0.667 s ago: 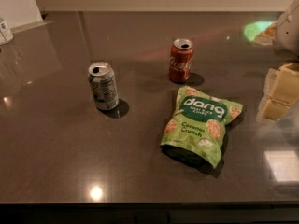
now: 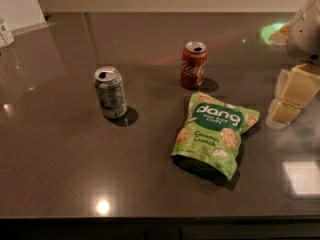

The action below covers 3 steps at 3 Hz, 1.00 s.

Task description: Pick coke can

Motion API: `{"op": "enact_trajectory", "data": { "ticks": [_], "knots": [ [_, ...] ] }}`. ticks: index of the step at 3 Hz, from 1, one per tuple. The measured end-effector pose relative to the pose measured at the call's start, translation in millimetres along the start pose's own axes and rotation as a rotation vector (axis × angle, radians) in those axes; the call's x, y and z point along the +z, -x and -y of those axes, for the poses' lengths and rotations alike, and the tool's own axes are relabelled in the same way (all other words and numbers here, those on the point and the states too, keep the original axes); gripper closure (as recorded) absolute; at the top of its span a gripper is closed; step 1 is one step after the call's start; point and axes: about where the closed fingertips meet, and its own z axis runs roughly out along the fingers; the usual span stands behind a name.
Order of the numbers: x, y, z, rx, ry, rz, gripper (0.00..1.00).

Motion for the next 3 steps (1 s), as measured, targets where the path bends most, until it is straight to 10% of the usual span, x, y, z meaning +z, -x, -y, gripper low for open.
{"op": "enact_trajectory", "data": {
  "ticks": [3],
  "knots": [
    [59, 44, 74, 0.172, 0.008, 0.203, 0.00]
  ]
}}
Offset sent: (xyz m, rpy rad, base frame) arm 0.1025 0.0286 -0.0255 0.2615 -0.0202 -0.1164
